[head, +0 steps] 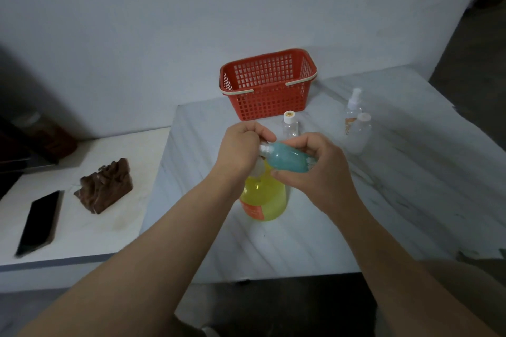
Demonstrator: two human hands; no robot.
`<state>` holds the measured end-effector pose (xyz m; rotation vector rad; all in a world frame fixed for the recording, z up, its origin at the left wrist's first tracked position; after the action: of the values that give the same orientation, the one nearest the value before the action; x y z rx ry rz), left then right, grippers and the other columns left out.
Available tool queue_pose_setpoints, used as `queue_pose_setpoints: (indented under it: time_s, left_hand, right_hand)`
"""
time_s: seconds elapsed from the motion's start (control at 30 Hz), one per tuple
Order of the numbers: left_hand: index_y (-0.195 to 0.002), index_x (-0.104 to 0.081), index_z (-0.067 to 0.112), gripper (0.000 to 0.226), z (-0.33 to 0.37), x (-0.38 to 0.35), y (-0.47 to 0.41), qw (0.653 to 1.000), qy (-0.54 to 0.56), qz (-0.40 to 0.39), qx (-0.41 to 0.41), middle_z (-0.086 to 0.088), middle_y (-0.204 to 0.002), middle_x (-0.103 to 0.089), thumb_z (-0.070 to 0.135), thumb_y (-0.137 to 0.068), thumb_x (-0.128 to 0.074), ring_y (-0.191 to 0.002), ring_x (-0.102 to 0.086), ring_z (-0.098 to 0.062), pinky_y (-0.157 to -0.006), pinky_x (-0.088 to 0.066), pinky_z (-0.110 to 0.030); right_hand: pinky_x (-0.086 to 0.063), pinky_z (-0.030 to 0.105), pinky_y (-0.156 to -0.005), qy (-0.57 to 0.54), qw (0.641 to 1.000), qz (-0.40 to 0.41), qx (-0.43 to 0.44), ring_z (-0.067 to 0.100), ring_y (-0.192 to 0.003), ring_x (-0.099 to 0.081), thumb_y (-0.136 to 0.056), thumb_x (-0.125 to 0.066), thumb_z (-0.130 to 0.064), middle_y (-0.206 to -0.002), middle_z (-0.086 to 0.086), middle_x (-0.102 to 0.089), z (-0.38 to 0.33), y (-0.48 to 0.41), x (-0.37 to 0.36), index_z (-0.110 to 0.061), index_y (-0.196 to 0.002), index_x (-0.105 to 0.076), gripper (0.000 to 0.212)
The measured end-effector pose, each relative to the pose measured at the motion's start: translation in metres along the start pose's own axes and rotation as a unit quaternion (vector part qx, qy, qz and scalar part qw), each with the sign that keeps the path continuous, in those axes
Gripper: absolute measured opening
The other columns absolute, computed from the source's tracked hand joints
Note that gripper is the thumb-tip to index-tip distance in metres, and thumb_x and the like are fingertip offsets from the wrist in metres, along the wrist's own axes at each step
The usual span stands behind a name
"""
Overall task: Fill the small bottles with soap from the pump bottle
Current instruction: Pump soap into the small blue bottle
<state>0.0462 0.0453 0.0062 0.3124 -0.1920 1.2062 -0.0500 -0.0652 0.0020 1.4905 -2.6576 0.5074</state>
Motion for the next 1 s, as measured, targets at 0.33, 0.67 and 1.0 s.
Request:
queue_pose_setpoints:
  time_s: [0.33, 0.67, 1.0]
  left_hand:
    - [-0.061, -0.060, 0.012, 0.037, -0.001, 0.001, 0.001, 1.000, -0.003, 0.005, -0.011, -0.009, -0.068, -0.058, -0.008, -0.074, -0.031, -0.061, -0.048, -0.018, -0.050, -0.036, -0.025]
    - [-0.056, -0.056, 0.011, 0.036, -0.005, -0.003, -0.004, 0.999, -0.012, 0.003, -0.034, -0.006, -0.059, -0.054, -0.011, -0.068, -0.030, -0.055, -0.046, -0.015, -0.049, -0.034, -0.024]
    - [-0.055, -0.056, 0.011, 0.036, -0.005, -0.003, -0.002, 1.000, 0.001, 0.015, -0.025, -0.007, -0.060, -0.055, -0.009, -0.071, -0.030, -0.057, -0.047, -0.017, -0.049, -0.034, -0.025]
  right_hand:
    - [-0.047, 0.012, -0.061, -0.003, 1.000, 0.000, -0.003, 0.006, -0.076, -0.062, -0.055, -0.088, -0.012, -0.089, -0.004, -0.065, 0.000, 0.001, 0.000, -0.035, -0.079, -0.061, 0.043]
    - [-0.043, 0.008, -0.060, 0.008, 1.000, 0.005, -0.010, -0.002, -0.073, -0.058, -0.053, -0.087, -0.009, -0.080, -0.015, -0.060, 0.009, 0.000, -0.003, -0.037, -0.075, -0.060, 0.045]
    - [-0.042, 0.007, -0.060, 0.018, 1.000, 0.002, -0.010, -0.002, -0.075, -0.058, -0.055, -0.087, -0.012, -0.085, -0.011, -0.063, 0.006, 0.000, -0.002, -0.037, -0.077, -0.059, 0.044]
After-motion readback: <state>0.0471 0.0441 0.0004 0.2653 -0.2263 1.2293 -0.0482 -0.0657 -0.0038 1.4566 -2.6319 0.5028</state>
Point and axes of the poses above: each hand's wrist, its own y-axis away from the middle knuckle, its own x-axis out of the back of the hand, z = x × y, the point moved 9 cm from there along -y, towards the middle knuckle
